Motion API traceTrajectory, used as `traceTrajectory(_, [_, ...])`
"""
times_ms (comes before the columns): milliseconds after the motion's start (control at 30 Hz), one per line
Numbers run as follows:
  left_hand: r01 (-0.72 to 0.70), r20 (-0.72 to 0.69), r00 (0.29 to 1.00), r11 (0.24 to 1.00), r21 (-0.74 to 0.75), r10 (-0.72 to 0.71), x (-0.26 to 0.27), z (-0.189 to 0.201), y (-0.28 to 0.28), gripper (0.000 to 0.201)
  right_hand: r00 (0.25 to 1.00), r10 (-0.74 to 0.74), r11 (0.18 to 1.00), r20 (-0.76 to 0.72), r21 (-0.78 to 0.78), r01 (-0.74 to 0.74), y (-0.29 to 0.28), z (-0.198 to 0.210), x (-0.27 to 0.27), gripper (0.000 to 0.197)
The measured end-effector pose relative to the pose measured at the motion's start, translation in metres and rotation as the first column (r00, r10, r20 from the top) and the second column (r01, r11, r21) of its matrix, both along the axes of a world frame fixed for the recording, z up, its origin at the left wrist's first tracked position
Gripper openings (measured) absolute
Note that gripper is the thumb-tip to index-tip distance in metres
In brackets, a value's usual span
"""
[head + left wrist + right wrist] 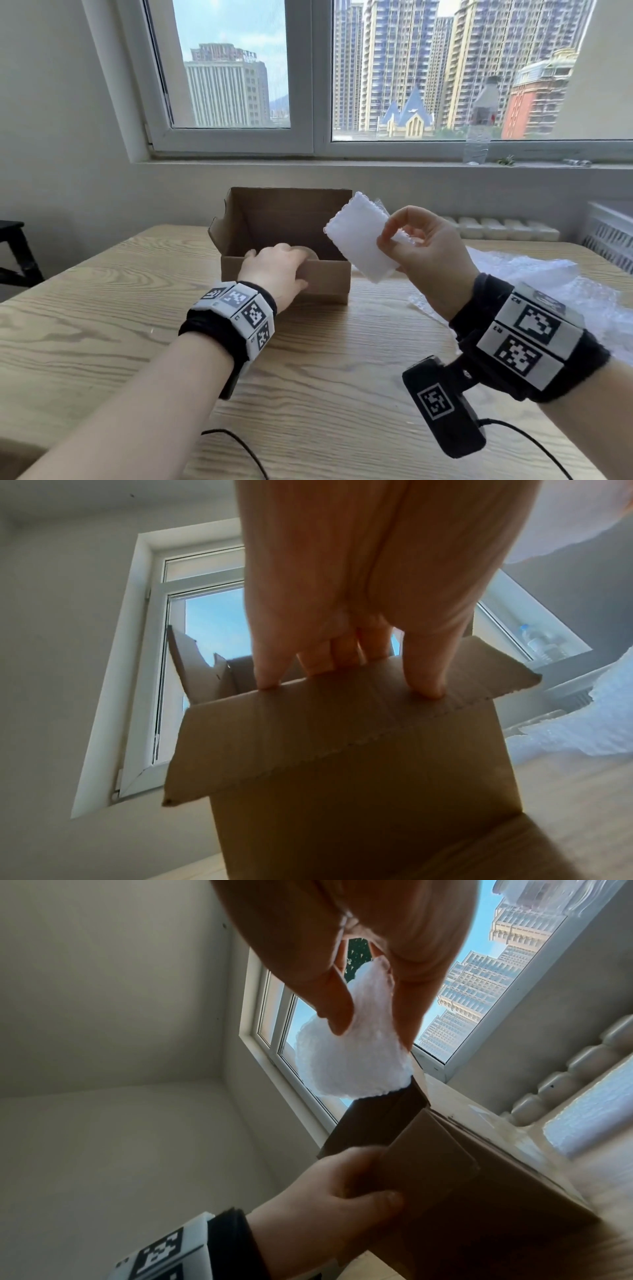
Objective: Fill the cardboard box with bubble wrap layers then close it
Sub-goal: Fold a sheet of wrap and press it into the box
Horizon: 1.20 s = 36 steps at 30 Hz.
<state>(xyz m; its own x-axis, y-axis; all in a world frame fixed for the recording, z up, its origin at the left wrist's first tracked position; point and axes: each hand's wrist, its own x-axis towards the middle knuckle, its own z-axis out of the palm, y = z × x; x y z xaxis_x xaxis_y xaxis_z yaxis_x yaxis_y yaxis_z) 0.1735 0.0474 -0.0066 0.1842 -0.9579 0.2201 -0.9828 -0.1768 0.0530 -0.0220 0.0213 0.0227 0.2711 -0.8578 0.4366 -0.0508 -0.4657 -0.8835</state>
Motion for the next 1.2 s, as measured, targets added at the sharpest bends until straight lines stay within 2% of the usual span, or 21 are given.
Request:
traceTrajectory(100, [-0.005, 0.051, 0.999, 0.998, 0.066, 0.002, -0.002, -0.007, 0.002, 0.027, 0.999, 0.007, 1.000, -0.039, -0.004, -0.007, 0.006, 0.000, 0.004, 0.030])
traceTrajectory(167, [-0.025, 0.065, 0.998, 0.993, 0.115, 0.017, -0.005, -0.012, 0.005, 0.026, 0.997, -0.014, 1.000, -0.082, -0.022, 0.012, 0.009, -0.001, 0.007, 0.030])
traceTrajectory(333, [0.001, 0.121, 0.993, 0.997, 0.083, -0.011, -0.011, -0.024, 0.019, 0.027, 0.979, -0.057, 0.998, -0.197, 0.015, 0.061, 0.016, -0.003, 0.011, 0.031])
traceTrajectory(400, [0.004, 0.150, 0.989, 0.995, 0.098, -0.019, -0.015, -0.027, 0.024, 0.030, 0.956, -0.065, 0.998, -0.286, -0.025, 0.061, 0.022, -0.005, 0.010, 0.035])
traceTrajectory(533, [0.011, 0.153, 0.988, 0.987, 0.159, -0.036, -0.024, -0.030, 0.028, 0.028, 0.840, -0.082, 0.988, -0.537, -0.156, -0.003, 0.044, -0.013, 0.016, 0.043])
traceTrajectory(700, [0.042, 0.180, 0.980, 0.974, 0.221, -0.084, -0.032, -0.030, 0.035, 0.025, 0.620, -0.123, 0.983, -0.775, -0.181, -0.030, 0.060, -0.015, 0.032, 0.046])
traceTrajectory(800, [0.028, 0.165, 0.984, 0.971, 0.238, -0.069, -0.038, -0.029, 0.041, 0.026, 0.542, -0.125, 0.991, -0.831, -0.133, 0.023, 0.062, -0.019, 0.045, 0.045])
traceTrajectory(900, [-0.027, 0.083, 0.997, 0.965, 0.260, 0.006, -0.043, -0.028, 0.045, 0.028, 0.516, -0.093, 0.996, -0.851, -0.077, 0.052, 0.059, -0.027, 0.056, 0.066])
traceTrajectory(933, [-0.040, 0.061, 0.998, 0.966, 0.255, 0.025, -0.044, -0.027, 0.046, 0.028, 0.506, -0.091, 0.996, -0.858, -0.067, 0.065, 0.057, -0.030, 0.060, 0.068])
traceTrajectory(1100, [-0.032, 0.074, 0.997, 0.969, 0.244, 0.014, -0.050, -0.027, 0.049, 0.028, 0.333, -0.141, 0.989, -0.932, -0.119, 0.084, 0.040, -0.048, 0.073, 0.052])
traceTrajectory(1133, [-0.024, 0.087, 0.996, 0.969, 0.244, 0.003, -0.050, -0.028, 0.049, 0.028, 0.359, -0.139, 0.989, -0.923, -0.109, 0.105, 0.035, -0.050, 0.074, 0.053])
traceTrajectory(1200, [-0.025, 0.107, 0.994, 0.961, 0.277, -0.004, -0.049, -0.027, 0.048, 0.028, 0.497, -0.098, 0.983, -0.862, -0.006, 0.184, 0.026, -0.054, 0.078, 0.062])
